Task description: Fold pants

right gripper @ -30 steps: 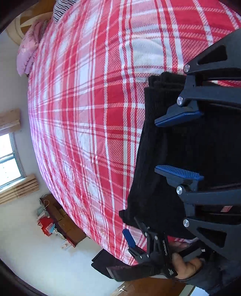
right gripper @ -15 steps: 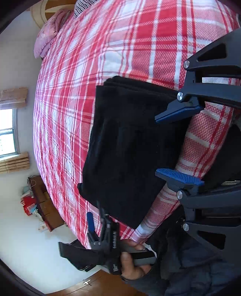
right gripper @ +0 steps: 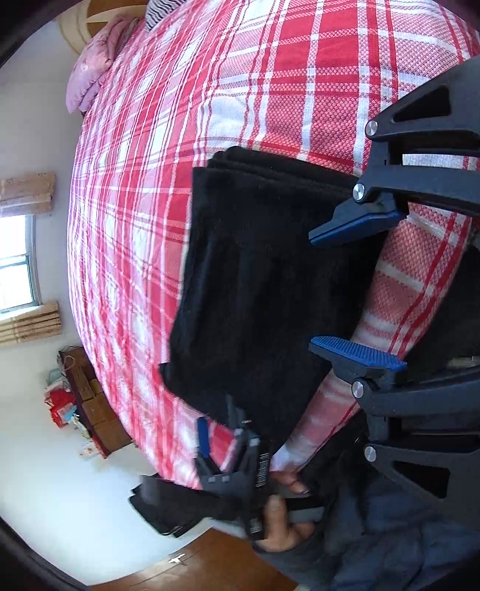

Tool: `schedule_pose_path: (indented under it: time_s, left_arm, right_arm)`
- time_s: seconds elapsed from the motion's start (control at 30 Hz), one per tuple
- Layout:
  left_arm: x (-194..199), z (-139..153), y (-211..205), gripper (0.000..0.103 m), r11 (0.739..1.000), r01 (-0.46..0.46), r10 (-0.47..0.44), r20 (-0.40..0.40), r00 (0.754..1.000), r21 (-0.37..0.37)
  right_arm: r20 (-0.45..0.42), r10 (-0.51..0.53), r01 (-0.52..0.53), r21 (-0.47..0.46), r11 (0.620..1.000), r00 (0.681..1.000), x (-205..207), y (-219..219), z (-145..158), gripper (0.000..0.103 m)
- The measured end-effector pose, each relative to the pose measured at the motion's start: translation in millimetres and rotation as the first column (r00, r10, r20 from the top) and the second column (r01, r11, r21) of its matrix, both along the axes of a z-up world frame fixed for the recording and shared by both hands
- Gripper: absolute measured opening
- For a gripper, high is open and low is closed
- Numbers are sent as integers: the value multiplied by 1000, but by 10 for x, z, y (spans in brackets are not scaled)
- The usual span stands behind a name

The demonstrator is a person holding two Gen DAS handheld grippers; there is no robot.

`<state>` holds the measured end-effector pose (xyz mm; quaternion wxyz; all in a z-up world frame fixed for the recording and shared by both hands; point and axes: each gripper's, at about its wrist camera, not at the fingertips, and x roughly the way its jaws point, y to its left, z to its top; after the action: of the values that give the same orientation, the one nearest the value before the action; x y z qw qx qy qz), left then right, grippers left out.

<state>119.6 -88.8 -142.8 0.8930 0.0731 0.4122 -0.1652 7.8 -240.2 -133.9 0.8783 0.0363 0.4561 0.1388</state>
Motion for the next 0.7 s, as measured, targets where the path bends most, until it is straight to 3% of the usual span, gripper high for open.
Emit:
schedule_pose_path:
  time_s: [0.17,0.27,0.4,0.5,0.63,0.7]
  left_arm:
    - [-93,40,55,103,1000,-4,4,10,1000,9]
    - [-74,20,65,103,1000,-8,8,2,1000,9]
    - [-50,-36,83,103,1000,-7,6,-18,1000,-6]
    - [-37,-42,117,103,1000,-12,11,-25,1000,-24]
    - [-40,-10,146,103,999,-31,31,-9,999,-29]
    - [-32,-14,149,103,999,-34,34,-11,999,-34]
  right_arm:
    - [36,47,-50,76,996,998,251,148,167,54]
    - [-7,88,-87,105,991,996,551,309,78,54]
    - [-106,-37,36,-11,999,994,901,311,-256,54]
    - [-80,-50,55,52,997,996,791,188,-153,54]
    - [7,-115,116,-45,992,993,457,-34,135,54]
    - [19,-162,162,-42,986,987,328,-211,198,54]
